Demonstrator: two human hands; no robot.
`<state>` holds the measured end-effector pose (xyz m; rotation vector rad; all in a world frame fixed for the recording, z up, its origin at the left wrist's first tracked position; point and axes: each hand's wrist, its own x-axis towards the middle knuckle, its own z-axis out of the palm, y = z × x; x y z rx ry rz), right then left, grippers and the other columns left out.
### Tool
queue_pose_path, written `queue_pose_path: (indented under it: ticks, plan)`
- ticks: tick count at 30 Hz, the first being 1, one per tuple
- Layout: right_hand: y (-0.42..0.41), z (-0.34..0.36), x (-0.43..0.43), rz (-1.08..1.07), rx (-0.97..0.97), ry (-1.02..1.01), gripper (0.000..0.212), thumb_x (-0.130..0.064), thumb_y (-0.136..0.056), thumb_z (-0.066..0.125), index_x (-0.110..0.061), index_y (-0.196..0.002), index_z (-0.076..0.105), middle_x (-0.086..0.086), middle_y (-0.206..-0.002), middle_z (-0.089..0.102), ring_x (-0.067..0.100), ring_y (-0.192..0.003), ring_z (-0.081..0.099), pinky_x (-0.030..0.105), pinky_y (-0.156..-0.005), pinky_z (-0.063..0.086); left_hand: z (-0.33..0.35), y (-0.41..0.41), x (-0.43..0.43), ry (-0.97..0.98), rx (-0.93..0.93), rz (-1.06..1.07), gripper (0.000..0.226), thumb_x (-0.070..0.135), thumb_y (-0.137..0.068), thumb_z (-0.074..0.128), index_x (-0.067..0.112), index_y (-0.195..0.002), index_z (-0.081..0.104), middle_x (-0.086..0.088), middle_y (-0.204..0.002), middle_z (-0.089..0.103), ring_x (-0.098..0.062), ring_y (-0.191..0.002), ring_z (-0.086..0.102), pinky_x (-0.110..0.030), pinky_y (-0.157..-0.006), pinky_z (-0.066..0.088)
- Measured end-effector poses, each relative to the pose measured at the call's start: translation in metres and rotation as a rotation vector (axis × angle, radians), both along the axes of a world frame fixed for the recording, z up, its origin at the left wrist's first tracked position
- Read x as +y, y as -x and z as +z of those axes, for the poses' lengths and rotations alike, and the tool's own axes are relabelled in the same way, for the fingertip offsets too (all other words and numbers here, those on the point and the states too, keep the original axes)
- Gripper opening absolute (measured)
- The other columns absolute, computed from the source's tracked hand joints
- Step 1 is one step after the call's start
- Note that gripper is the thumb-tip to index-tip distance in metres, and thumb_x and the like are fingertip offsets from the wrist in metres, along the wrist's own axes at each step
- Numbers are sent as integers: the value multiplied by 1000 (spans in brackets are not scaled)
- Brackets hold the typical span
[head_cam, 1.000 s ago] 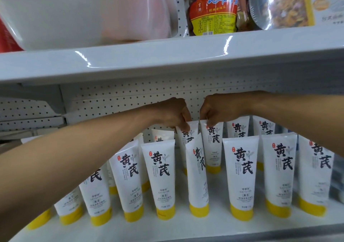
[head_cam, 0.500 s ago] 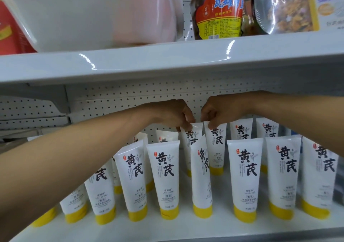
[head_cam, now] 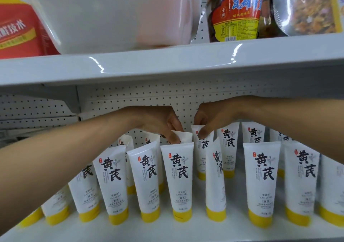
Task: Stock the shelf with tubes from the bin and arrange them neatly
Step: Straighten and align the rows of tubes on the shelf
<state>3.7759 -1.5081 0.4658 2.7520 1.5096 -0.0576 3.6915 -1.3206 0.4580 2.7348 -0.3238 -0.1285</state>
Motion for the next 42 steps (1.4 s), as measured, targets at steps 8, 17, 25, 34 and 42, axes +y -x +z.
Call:
queue_pose_path:
  ticks: [8,17,25,34,42]
  plan:
    - [-1,-6,3,-9,-12,-11,13,-22,-87,67,-9,-90,67,2,-86,67,10,-71,55,25,-66,45,-6,-14,1,-113,-158,116,26,23,-80,78,16,-104,76,6,-97,76,-13,-87,72,-34,-86,58]
    - [-4,-7,1,19,24,-56,17,-21,-87,67,-9,-98,70,9,-100,71,27,-94,65,43,-87,53,-14,-28,11,-79,-216,152,24,24,-78,80,16,-99,76,11,-86,74,-9,-78,72,-26,-77,60]
    - [-6,-8,0,20,57,-89,14,-20,-86,68,-11,-97,70,5,-99,73,22,-91,67,40,-87,54,-13,-29,14,-57,-194,141,22,21,-78,80,16,-99,76,7,-90,76,-10,-78,72,-23,-76,59]
    - [-2,-8,0,36,65,-92,4,-19,-87,67,-23,-87,67,-2,-95,72,10,-79,65,26,-77,54,-13,-25,12,-49,-189,129,18,23,-78,79,19,-96,77,10,-84,75,-2,-66,68,-11,-64,54]
    - [-2,-8,1,3,60,-58,18,-21,-88,67,-12,-103,68,2,-100,71,19,-92,66,34,-85,54,-12,-22,10,-77,-163,97,22,25,-83,75,18,-103,74,14,-85,72,-8,-82,70,-16,-75,52]
